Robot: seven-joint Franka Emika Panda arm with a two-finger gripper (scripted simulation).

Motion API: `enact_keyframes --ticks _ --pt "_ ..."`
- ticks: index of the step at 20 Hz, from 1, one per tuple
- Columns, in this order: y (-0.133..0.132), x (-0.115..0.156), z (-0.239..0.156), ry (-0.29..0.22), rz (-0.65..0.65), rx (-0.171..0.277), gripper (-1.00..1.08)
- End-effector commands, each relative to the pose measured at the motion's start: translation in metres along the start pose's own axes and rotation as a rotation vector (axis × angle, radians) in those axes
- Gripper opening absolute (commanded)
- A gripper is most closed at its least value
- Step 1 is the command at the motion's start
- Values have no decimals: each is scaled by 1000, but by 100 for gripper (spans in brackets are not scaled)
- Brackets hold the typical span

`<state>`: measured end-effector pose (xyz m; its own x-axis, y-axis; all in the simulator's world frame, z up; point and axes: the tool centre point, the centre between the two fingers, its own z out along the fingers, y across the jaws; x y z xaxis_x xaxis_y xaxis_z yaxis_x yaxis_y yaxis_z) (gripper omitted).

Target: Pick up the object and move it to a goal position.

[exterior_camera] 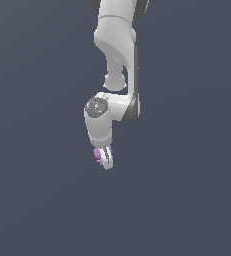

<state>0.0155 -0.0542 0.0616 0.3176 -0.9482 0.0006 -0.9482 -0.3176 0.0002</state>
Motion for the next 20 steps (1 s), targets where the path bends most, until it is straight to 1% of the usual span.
enact_keyframes --ticks 1,12,16,20 --pt "-1 -1 1 -1 -2 0 -100" --pt "0 0 -3 0 0 1 -100" --pt "2 1 -14 0 0 1 -100" --pt "5 3 -36 0 0 1 -100"
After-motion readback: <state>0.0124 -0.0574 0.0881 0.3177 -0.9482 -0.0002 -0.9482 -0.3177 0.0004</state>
